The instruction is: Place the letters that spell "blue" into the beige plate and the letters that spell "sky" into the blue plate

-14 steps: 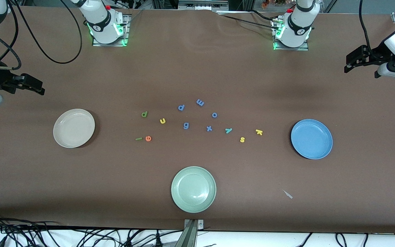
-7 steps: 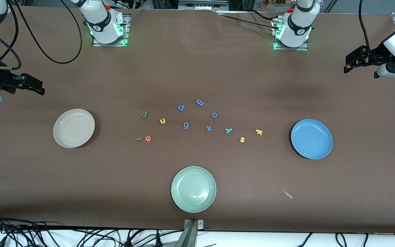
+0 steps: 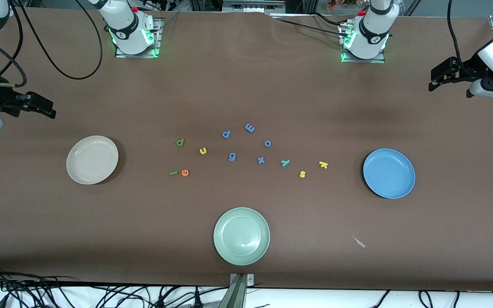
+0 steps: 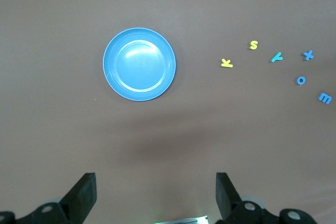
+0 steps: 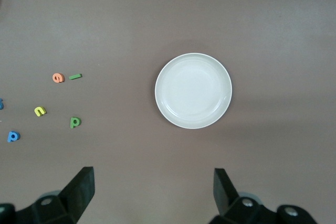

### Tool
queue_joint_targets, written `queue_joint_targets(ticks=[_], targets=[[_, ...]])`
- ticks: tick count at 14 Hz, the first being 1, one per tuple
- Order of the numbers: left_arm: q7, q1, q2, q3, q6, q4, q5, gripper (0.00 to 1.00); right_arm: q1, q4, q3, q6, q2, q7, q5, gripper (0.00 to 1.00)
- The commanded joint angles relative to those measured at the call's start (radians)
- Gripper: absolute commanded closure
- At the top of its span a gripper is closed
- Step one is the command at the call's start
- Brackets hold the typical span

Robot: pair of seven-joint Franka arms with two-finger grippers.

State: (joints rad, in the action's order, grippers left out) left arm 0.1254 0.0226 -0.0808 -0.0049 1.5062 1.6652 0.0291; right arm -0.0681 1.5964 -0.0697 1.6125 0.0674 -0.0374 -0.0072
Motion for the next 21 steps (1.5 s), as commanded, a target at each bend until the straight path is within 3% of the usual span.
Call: queue_joint_targets(ticks=[1,21], targets=[[-0.010,0.000,0.010,-0.012,-0.033,-0.036,-0.023,0.00,-0.007,0.013,-0.001,0.000,-0.012,0.016,0.015,0.00],[-0.007,-0.003,0.018,-0.026,-0.050,-0.051,-0.041,0.00,-0.007,0.013,-0.001,0.000,-0.012,0.017,0.015,0.00]])
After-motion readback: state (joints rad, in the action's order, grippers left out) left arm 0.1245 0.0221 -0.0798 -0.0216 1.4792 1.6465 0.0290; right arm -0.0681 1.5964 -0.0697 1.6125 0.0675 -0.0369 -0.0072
